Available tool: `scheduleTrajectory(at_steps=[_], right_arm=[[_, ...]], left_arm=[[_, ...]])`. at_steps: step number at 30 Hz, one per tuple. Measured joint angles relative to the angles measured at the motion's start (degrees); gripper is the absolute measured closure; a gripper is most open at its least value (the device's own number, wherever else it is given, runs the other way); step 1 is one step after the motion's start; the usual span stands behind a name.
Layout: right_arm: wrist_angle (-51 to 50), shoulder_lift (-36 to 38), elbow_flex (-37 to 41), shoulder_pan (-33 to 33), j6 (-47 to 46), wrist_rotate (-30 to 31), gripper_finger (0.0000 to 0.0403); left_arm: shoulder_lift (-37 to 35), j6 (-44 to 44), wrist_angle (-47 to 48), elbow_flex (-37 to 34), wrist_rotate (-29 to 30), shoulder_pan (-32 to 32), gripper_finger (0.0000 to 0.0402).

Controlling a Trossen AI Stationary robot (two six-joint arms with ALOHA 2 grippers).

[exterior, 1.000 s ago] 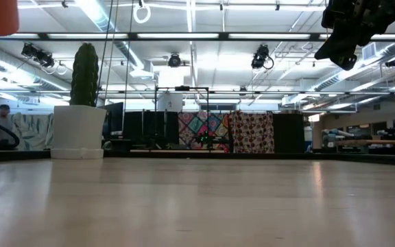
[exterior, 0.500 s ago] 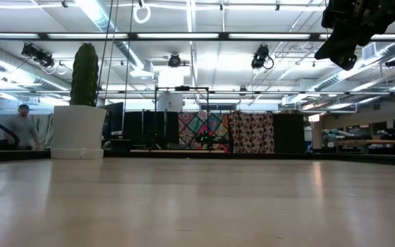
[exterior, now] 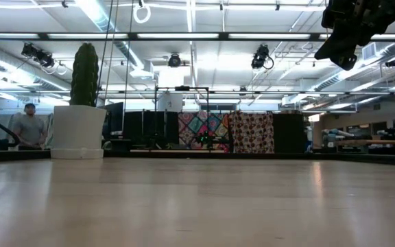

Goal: Nest measuring cups in basket
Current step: Put the stacked colored measuring cups into the transparent bin

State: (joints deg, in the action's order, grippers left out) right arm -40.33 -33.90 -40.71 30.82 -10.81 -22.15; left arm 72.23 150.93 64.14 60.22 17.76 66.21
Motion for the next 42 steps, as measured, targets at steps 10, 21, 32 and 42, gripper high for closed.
scheduleTrajectory(at_steps=[10,21,32,42], right_arm=[[0.02,0.01,0.00,-0.02,0.00,0.00,0.0389],[0.04,0.00,0.00,-0.01,0.00,0.00,0.0389],[0.10,0.01,0.00,-0.02,0.00,0.00,0.0389],[1.74,-0.01,0.00,-0.01,0.02,0.00,0.0389]], left_arm=[[0.00,0.39,-11.27,-7.30,-0.50,2.61,0.0308],[-0.05,0.37,-18.84,-13.98,-0.92,5.24,0.0308],[-0.11,-0.90,-20.42,-17.57,-0.58,5.42,0.0308],[-0.48,-0.28,-18.97,-17.57,1.56,4.49,0.0308]])
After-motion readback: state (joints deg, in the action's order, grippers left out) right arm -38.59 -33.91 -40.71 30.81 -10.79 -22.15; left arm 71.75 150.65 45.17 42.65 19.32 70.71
